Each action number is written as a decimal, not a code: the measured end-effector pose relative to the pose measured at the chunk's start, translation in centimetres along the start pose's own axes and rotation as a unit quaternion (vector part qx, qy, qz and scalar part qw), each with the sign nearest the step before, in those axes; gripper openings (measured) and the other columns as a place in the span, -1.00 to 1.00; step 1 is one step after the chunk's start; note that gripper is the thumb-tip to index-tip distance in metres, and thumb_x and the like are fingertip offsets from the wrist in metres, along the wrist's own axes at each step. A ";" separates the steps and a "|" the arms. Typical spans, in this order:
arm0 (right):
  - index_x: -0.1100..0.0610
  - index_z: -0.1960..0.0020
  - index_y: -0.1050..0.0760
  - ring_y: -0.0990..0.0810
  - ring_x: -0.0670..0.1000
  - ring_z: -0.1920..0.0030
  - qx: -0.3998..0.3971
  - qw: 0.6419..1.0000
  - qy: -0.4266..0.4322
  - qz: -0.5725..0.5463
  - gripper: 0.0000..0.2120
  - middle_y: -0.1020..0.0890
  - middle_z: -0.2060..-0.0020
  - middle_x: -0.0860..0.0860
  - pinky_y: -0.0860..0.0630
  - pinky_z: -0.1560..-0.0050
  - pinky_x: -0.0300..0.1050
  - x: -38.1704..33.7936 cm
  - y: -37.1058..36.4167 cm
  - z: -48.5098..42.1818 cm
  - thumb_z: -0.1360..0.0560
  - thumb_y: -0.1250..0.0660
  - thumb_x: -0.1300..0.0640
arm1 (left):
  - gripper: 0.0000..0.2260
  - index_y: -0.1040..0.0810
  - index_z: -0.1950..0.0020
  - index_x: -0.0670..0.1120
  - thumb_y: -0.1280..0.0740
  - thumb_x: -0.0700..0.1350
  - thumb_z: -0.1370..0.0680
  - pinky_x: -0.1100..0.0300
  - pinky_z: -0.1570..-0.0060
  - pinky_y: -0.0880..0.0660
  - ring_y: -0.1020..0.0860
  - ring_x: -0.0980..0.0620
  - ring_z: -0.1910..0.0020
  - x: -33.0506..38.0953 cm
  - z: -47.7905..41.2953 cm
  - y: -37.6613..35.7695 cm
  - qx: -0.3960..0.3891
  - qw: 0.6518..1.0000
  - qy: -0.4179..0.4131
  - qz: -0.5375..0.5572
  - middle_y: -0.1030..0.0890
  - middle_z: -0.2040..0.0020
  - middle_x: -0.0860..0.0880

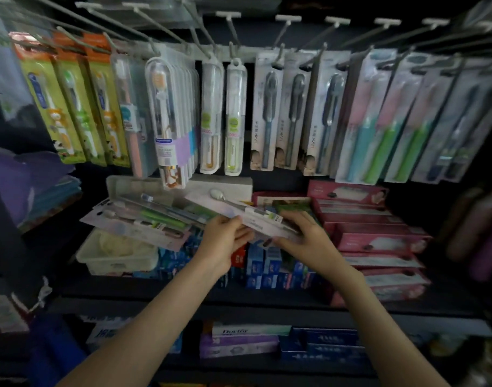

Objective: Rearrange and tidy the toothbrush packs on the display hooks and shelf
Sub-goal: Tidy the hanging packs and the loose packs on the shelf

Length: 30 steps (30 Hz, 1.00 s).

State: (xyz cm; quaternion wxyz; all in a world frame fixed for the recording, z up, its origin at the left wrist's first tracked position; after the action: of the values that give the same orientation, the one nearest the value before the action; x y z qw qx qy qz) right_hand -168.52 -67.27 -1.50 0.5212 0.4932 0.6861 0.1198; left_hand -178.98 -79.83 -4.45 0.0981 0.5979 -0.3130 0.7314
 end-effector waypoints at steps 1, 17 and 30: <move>0.15 -0.30 -0.41 -0.46 -0.05 -0.13 0.003 1.000 0.002 0.003 -0.51 -0.44 -0.11 -0.01 -0.36 -0.10 -0.36 0.3 0.7 0.6 -0.42 -0.46 0.13 | -0.86 -0.52 -0.11 -0.20 -0.21 -0.25 -0.61 0.24 0.17 -0.61 -0.63 -0.01 0.08 0.0 0.1 -1.0 -0.001 1.000 -0.008 0.008 -0.63 0.00 -0.15; -0.10 -0.50 0.09 -0.32 -0.22 0.13 0.275 0.953 0.001 0.125 -0.14 -0.31 -0.06 -0.03 -0.18 0.00 -0.63 7.3 22.9 6.0 -0.45 -0.41 0.22 | -0.53 -0.30 -0.46 -0.08 -0.29 -0.03 -0.58 0.11 -0.33 -0.27 -0.32 -0.10 -0.39 6.9 3.3 -25.5 -0.047 0.662 -0.537 -0.521 -0.34 -0.43 -0.11; -0.02 -0.54 0.09 -0.38 0.09 -0.13 0.356 0.904 -0.026 0.236 -0.27 -0.30 -0.20 0.15 -0.38 -0.11 -0.18 12.8 30.5 0.7 -0.54 -0.29 0.14 | -0.27 -0.23 -0.51 -0.11 -0.47 -0.06 -0.41 -0.25 -0.39 0.01 -0.01 -0.24 -0.49 6.2 -1.5 -35.6 0.057 0.539 -0.626 -0.560 -0.11 -0.50 -0.31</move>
State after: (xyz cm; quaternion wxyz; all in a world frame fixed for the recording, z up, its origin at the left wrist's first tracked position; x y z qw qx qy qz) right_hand -150.71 -42.50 11.27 0.2851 0.7961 0.5331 -0.0254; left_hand -163.40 -52.48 13.35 0.2326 0.9613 0.1467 -0.0169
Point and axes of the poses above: each hand's wrist, its own z-axis away from the middle knuckle, its own y-axis out of the back of the hand, x = y × z, the point moved 8 cm from there along -z, towards the middle knuckle
